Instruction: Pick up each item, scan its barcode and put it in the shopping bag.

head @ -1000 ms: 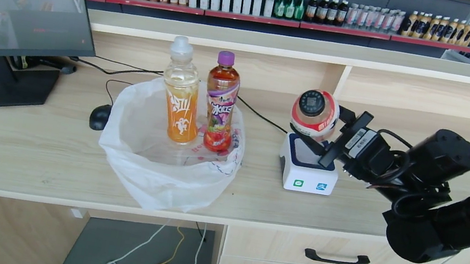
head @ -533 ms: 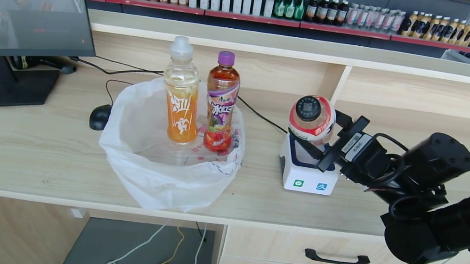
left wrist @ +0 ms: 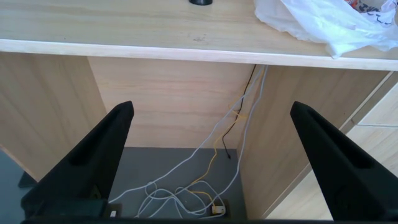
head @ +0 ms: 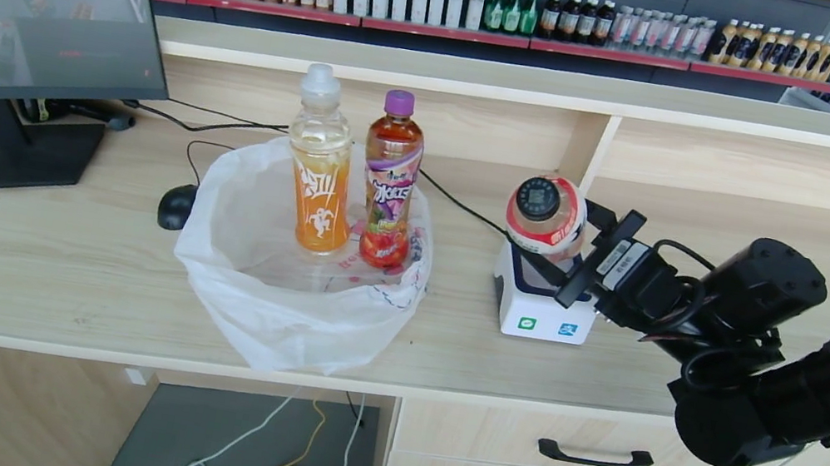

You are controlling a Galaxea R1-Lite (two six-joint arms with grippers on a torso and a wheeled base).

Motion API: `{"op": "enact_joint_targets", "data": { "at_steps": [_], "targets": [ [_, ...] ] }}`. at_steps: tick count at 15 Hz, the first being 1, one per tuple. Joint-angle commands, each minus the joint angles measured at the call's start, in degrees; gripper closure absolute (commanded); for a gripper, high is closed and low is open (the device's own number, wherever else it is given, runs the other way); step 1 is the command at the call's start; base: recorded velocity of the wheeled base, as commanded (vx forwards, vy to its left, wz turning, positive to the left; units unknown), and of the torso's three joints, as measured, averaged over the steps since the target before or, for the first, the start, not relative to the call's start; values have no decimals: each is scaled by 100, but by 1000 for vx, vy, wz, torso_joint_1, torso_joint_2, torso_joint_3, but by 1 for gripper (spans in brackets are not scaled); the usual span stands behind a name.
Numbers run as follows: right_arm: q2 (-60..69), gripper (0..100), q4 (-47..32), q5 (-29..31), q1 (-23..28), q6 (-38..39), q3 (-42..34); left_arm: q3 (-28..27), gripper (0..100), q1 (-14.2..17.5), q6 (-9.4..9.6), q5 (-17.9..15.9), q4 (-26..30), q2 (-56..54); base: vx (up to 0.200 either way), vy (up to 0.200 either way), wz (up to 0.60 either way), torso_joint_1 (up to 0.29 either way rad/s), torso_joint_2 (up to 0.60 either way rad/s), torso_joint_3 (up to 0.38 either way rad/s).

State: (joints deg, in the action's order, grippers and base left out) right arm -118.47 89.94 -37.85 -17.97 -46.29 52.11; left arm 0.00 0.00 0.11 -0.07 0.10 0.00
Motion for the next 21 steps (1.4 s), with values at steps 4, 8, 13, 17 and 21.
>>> {"op": "enact_joint_targets", "data": {
  "at_steps": [4,8,13,17,21],
  "targets": [
    [113,100,6,6,-5,67,80,0,0,0,-2,-1,-1,0,0,0,0,0,0,0],
    [395,100,6,103,-14,252,80,0,0,0,7,-1,-1,0,0,0,0,0,0,0],
    [1247,100,6,1597,-840,1104,-140,0,0,0,-2,-1,-1,0,0,0,0,0,0,0],
    [2188,100,6,3407,-1156,2150,-1415,0,0,0,7,-1,-1,0,0,0,0,0,0,0],
    [2478,100,6,4515,-1499,3899,-1836,0,0,0,7,-1,-1,0,0,0,0,0,0,0]
  ]
}}
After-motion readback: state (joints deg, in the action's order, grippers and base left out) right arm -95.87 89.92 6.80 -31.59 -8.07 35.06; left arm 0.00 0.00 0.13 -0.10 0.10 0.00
